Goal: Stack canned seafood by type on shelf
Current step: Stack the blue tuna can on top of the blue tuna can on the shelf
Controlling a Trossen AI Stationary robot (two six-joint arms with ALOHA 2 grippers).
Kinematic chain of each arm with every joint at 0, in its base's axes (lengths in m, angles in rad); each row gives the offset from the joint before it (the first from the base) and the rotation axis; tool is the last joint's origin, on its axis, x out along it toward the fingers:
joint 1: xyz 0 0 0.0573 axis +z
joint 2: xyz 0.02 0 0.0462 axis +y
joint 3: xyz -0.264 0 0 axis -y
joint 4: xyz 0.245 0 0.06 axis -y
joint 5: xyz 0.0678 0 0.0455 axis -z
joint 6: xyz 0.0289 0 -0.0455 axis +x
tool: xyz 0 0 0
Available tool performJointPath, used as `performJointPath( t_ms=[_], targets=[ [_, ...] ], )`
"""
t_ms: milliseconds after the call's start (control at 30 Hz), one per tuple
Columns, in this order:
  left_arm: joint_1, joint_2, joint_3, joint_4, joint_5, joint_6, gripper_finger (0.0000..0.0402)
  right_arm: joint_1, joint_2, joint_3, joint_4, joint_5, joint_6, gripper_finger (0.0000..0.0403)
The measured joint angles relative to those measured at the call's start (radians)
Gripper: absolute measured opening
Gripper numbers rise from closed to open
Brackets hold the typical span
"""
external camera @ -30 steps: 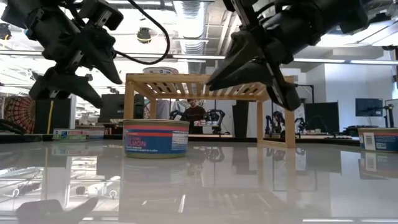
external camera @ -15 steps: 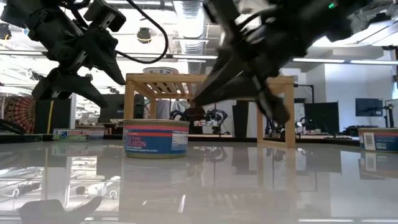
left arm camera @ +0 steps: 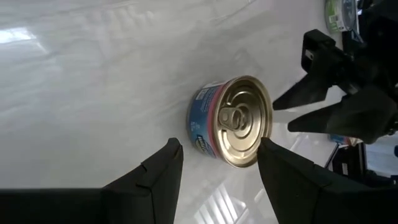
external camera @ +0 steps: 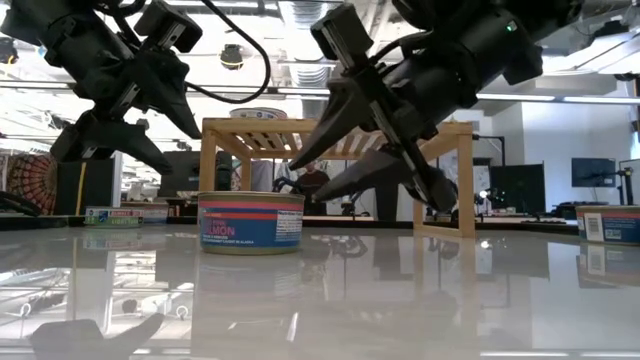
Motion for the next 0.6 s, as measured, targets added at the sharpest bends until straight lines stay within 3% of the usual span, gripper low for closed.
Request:
performJointPath(
  t_ms=[233, 600],
  targets=[
    [0.0, 0.016, 0.0, 0.0, -0.002, 0.01, 0.0196, -0.028, 0.004, 0.0, -0.019, 0.0, -0.011, 0.0192],
    [0.002, 0.091, 0.002, 0.044, -0.016, -0.017, 0.0196, -0.032, 0.008, 0.0, -0.045, 0.001, -0.014, 0.016]
  ],
)
